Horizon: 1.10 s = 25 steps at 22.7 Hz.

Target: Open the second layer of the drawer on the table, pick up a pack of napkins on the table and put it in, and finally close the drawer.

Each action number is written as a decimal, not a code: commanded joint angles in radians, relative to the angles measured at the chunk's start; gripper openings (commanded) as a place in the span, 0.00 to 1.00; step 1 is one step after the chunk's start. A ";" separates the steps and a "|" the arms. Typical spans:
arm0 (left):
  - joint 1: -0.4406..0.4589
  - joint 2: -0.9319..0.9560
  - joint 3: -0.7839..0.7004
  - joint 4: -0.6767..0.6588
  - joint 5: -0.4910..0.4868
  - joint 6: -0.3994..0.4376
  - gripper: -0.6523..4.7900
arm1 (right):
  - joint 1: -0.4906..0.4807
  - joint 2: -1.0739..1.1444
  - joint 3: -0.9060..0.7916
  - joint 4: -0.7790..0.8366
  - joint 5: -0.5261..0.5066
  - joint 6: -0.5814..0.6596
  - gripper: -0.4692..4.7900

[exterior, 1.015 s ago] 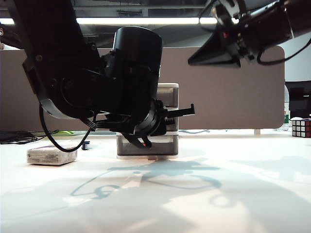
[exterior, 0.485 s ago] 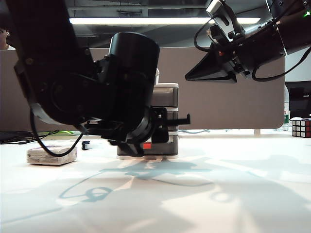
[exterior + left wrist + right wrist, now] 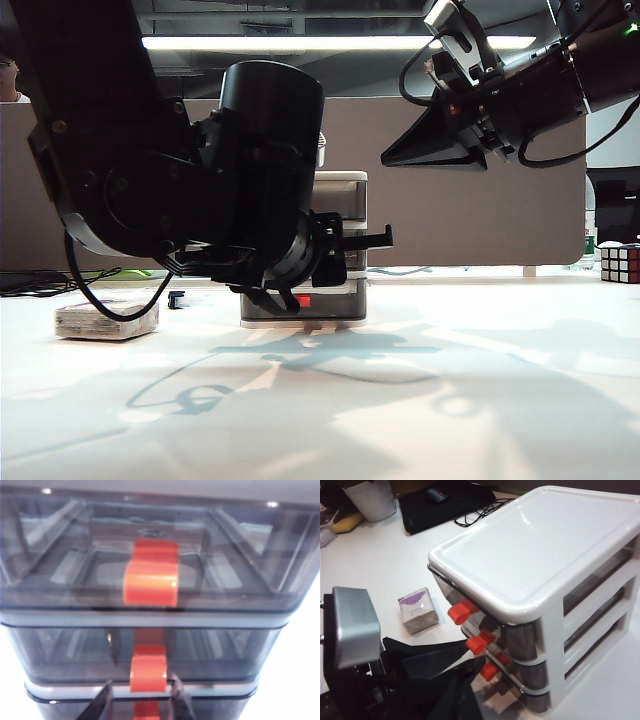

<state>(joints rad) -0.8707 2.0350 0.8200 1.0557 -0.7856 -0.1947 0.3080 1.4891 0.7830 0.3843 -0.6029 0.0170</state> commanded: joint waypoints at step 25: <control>0.032 -0.002 0.002 0.091 0.066 0.008 0.35 | 0.001 -0.003 0.006 0.010 -0.003 -0.003 0.08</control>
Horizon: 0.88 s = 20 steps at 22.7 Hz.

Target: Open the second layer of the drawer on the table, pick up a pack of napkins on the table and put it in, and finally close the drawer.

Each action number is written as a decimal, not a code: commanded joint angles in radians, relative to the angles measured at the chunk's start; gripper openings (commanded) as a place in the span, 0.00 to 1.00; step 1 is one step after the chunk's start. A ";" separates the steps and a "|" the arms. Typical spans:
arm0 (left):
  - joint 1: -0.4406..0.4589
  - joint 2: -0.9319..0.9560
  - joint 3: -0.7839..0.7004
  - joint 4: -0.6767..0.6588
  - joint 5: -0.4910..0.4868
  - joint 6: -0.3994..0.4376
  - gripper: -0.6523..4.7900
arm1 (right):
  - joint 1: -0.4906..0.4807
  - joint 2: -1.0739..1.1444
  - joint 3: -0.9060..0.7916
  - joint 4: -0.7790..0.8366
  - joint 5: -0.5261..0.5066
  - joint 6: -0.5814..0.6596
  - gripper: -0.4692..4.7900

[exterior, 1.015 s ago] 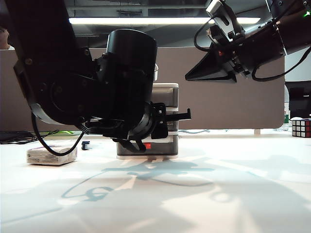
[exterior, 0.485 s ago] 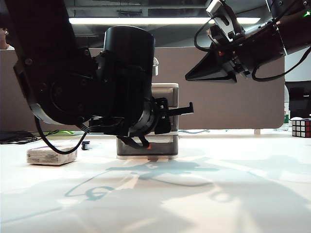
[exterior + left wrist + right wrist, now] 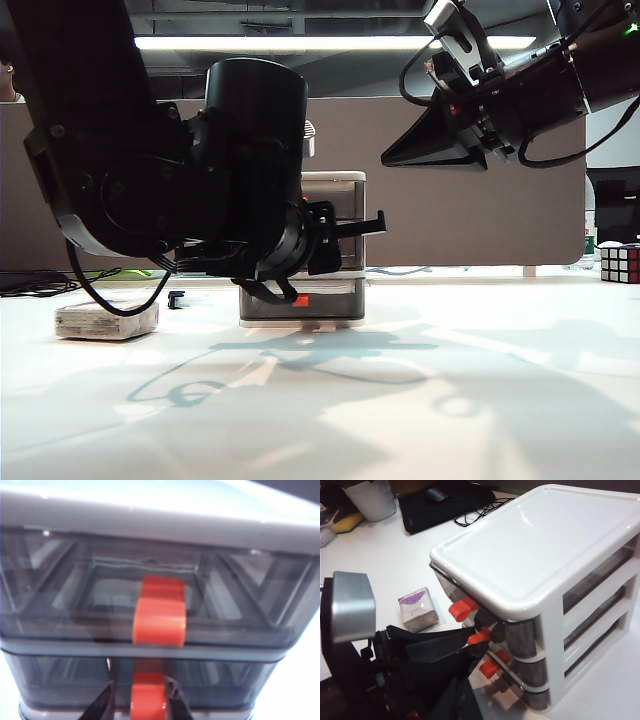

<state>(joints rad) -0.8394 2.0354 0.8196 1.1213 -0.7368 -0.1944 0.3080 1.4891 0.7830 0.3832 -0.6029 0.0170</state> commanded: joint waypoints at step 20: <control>0.005 -0.003 0.000 0.025 0.016 0.008 0.11 | 0.001 -0.003 0.007 0.022 -0.002 -0.003 0.08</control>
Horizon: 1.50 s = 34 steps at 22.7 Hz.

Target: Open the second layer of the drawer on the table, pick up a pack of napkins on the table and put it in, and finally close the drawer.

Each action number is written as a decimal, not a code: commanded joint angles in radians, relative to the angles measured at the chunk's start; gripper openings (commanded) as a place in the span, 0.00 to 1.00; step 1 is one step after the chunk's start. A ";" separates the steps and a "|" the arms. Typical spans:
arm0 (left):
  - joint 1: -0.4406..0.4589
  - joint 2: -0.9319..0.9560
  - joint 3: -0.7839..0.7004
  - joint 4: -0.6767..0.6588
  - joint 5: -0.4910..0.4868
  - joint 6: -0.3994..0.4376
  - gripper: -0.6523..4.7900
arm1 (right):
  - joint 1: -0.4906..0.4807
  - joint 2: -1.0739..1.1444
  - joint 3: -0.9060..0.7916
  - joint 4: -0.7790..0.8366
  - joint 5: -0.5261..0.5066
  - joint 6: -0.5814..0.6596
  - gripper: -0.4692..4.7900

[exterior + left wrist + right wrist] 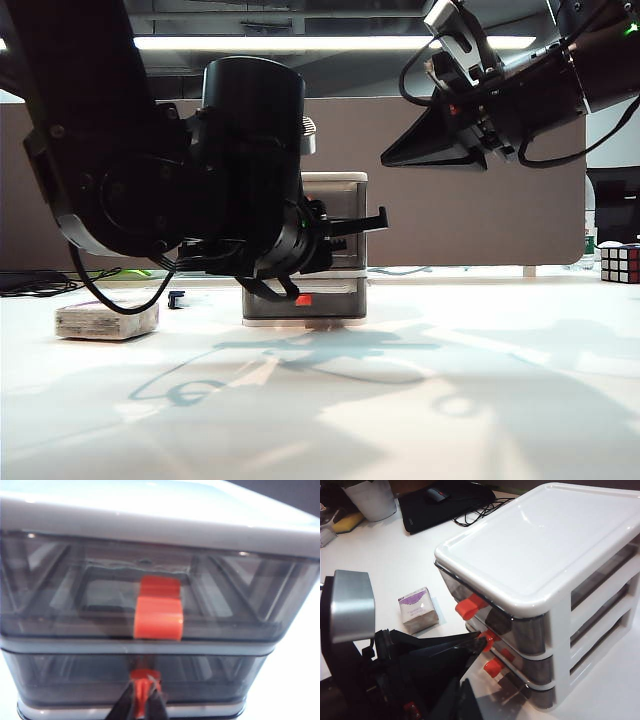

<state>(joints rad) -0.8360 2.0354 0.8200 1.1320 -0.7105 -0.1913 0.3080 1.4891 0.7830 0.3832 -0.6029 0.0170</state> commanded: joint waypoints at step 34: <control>-0.023 -0.010 -0.008 0.011 -0.011 0.001 0.11 | 0.045 0.243 0.203 0.092 -0.024 0.009 0.08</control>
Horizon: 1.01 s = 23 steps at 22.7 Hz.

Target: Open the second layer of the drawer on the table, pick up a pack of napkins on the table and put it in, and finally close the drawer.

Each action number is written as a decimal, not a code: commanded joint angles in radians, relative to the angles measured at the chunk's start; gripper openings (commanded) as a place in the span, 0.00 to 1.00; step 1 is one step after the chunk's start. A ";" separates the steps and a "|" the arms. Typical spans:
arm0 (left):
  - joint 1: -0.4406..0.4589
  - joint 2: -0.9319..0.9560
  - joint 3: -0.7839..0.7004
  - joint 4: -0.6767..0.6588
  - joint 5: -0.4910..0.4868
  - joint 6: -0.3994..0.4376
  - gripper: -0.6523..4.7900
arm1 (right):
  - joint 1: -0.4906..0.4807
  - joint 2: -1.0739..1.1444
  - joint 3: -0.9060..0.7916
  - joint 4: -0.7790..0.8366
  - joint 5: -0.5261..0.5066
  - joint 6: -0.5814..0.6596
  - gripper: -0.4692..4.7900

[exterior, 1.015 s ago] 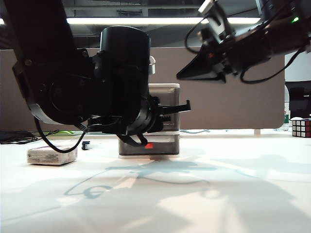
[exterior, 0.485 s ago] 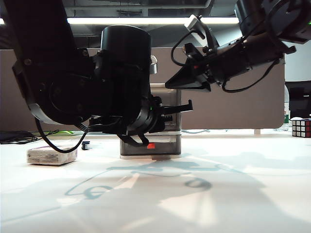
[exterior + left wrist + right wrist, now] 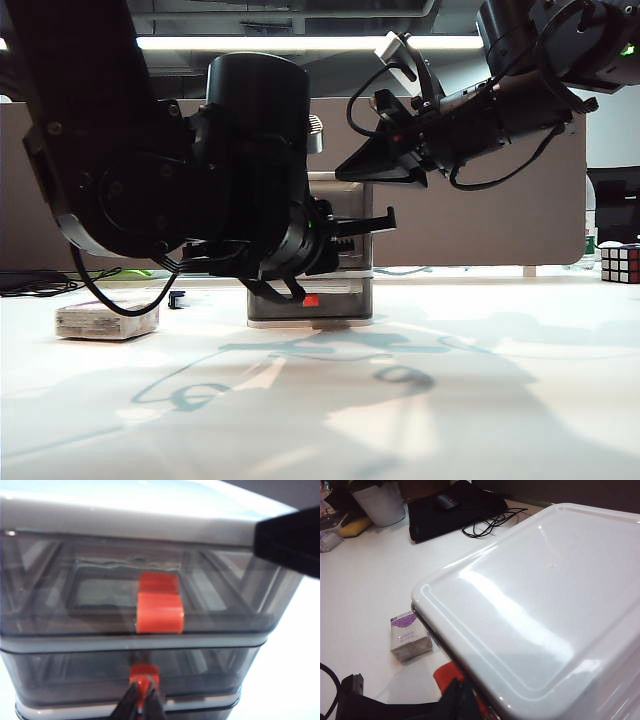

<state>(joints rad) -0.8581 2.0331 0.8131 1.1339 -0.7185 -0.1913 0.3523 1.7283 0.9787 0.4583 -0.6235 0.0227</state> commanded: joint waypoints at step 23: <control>-0.065 -0.008 -0.011 -0.013 -0.041 0.038 0.46 | 0.007 0.044 0.025 0.009 -0.008 0.003 0.08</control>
<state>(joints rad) -0.9173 2.0327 0.8040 1.1248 -0.7239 -0.1635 0.3580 1.7756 0.9962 0.4572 -0.6258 0.0254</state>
